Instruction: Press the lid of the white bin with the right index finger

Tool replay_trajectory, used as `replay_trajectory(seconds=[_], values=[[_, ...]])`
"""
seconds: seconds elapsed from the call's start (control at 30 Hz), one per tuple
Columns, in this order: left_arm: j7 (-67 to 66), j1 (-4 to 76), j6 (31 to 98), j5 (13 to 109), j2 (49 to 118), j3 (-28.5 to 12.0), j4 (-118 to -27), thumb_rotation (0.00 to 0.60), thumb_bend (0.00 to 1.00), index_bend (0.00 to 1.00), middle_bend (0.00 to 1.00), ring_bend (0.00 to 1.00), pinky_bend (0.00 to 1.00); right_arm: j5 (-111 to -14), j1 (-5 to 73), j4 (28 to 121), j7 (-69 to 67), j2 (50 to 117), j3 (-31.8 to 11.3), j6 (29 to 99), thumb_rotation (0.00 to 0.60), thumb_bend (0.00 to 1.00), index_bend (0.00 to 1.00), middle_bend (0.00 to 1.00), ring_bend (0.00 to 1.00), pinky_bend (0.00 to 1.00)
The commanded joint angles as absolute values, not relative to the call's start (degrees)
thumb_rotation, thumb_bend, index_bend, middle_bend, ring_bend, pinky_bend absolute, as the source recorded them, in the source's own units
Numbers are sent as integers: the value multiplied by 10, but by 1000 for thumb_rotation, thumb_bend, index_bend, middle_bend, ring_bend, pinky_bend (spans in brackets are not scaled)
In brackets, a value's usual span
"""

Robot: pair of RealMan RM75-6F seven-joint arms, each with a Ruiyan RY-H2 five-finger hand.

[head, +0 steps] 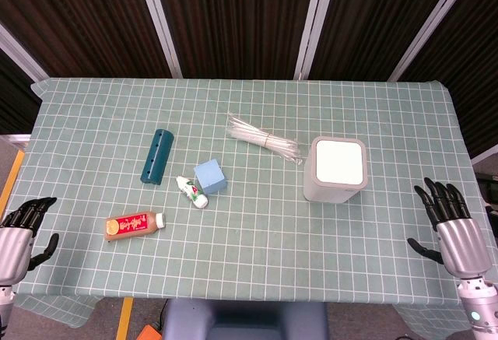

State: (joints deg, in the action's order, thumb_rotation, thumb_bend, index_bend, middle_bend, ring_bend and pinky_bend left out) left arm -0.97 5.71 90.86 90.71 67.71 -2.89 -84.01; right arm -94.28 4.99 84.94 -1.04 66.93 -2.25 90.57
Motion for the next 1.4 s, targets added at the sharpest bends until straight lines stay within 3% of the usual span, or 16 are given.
replay_trajectory(seconds=[0.03,0.27,0.43,0.5,0.67,0.8,0.97,1.4], values=[[-8,53,916,900,680,-34,-840,600,413,190,196,171,325,-937,51,856,-5,665,-22,898,600,152,0,0,0,111],[6,51,922,905,675,-33,-842,600,413,212,213,172,325,-939,54,849,5,679,-29,907,600,182,0,37,23,124],[25,49,923,901,672,-35,-836,600,413,216,221,177,330,-948,58,843,13,692,-34,915,600,261,0,353,296,334],[33,48,922,898,669,-35,-837,600,412,217,223,181,332,-947,65,863,28,679,-36,903,600,338,6,522,487,497],[41,38,936,897,665,-35,-843,600,412,219,230,192,335,-925,87,934,88,634,-44,849,600,522,103,752,699,655],[40,34,944,902,665,-34,-843,600,412,229,235,195,335,-883,114,1013,131,573,-43,766,600,619,150,783,723,670],[38,36,937,899,665,-34,-844,600,412,236,240,206,338,-816,156,1082,157,521,-51,668,600,653,171,790,725,670],[42,34,941,903,665,-35,-842,600,413,239,248,206,342,-694,234,1096,215,543,-79,577,600,655,159,791,726,670]])
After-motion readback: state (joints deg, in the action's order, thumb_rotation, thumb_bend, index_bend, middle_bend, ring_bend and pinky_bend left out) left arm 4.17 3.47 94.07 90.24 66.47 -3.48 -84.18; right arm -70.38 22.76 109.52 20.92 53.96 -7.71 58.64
